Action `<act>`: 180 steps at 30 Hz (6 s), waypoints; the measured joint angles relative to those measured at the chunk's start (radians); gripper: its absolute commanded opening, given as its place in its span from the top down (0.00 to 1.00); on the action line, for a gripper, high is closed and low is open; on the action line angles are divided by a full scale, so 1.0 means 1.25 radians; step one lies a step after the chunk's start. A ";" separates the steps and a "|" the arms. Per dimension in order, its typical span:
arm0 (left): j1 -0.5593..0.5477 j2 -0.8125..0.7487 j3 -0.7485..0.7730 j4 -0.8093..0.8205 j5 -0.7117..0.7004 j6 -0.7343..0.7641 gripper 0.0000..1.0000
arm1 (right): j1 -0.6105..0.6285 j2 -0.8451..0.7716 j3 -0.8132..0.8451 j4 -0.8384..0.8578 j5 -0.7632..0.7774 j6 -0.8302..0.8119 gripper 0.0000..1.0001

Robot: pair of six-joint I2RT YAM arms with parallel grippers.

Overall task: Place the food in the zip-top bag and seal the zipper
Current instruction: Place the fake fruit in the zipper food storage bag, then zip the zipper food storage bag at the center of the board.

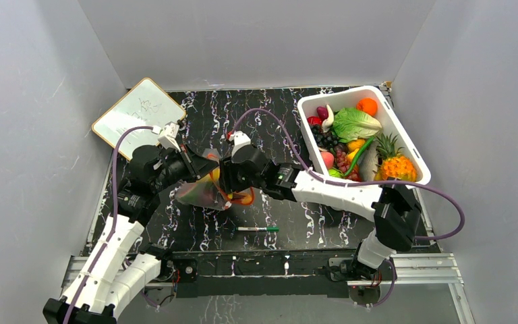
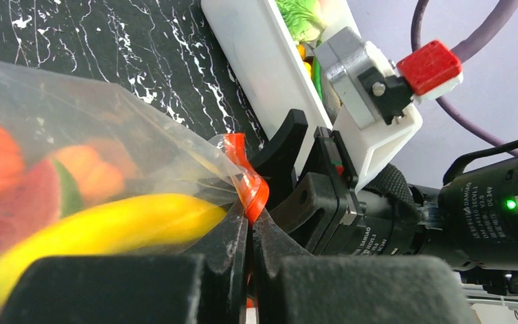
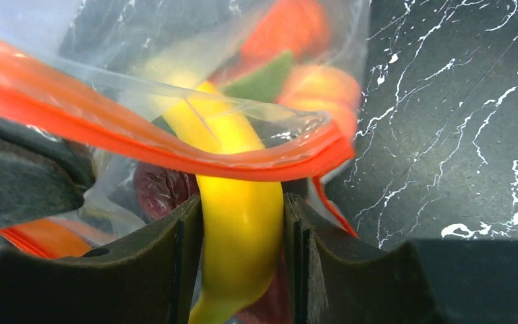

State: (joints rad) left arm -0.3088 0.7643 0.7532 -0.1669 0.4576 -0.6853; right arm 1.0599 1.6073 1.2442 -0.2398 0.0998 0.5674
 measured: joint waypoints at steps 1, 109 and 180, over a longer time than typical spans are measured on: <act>0.000 0.000 0.002 0.000 0.000 -0.001 1.00 | 0.000 -0.002 -0.003 0.000 -0.002 -0.009 0.55; -0.001 -0.071 0.156 -0.149 0.154 0.445 0.53 | 0.103 -0.250 -0.270 0.256 -0.023 -0.537 1.00; -0.001 -0.217 -0.196 0.110 0.340 0.717 1.00 | 0.020 -0.220 -0.133 0.132 -0.352 -0.756 0.73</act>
State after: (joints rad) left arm -0.3096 0.4934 0.5083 -0.0299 0.8825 0.2108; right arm 1.0843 1.3323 1.0782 -0.0750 -0.3401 -0.3771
